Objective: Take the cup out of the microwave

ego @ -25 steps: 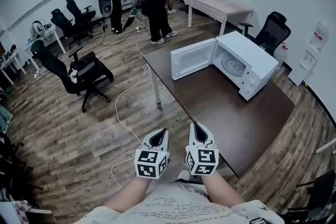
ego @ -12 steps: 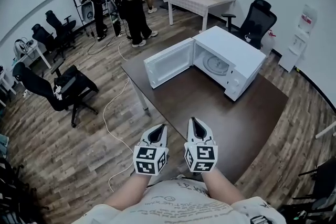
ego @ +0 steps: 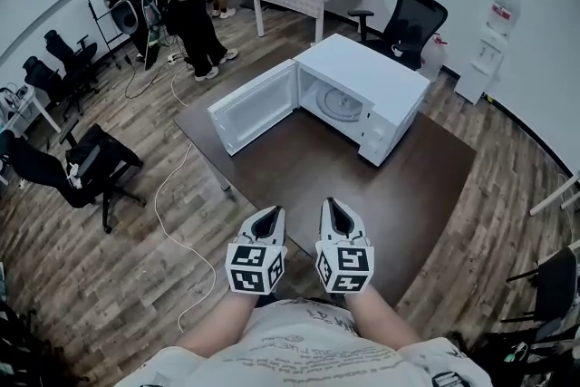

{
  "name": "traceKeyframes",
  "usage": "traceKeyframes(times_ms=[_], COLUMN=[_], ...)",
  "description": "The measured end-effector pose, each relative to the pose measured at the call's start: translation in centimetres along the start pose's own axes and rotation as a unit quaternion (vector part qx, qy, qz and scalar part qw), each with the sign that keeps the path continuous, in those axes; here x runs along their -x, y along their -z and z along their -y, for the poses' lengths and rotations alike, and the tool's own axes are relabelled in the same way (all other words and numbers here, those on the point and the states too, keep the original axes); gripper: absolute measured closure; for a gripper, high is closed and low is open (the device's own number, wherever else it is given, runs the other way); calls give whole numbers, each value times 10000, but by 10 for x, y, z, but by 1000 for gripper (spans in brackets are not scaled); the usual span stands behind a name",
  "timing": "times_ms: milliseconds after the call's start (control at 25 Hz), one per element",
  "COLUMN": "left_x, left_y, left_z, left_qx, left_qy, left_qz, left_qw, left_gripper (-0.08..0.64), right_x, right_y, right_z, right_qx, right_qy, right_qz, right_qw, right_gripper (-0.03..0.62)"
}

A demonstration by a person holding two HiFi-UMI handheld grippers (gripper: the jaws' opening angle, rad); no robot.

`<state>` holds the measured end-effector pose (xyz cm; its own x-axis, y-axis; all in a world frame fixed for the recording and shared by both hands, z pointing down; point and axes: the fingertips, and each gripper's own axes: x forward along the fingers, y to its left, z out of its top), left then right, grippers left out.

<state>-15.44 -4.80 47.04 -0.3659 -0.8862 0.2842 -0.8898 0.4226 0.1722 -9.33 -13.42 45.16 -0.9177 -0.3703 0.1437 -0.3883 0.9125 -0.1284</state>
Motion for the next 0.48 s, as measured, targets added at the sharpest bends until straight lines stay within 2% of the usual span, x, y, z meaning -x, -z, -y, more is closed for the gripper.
traceKeyframes(times_ms=[480], left_x=[-78], left_y=[-21], left_z=[19], left_qx=[-326], left_qy=[779], left_qz=[-75], left_qw=[9964], left_gripper=[546], right_x=[-11], right_y=[-5], right_z=[64], right_qx=[-162], right_qy=[858], right_qz=[108], right_qw=[9961], right_gripper=[578])
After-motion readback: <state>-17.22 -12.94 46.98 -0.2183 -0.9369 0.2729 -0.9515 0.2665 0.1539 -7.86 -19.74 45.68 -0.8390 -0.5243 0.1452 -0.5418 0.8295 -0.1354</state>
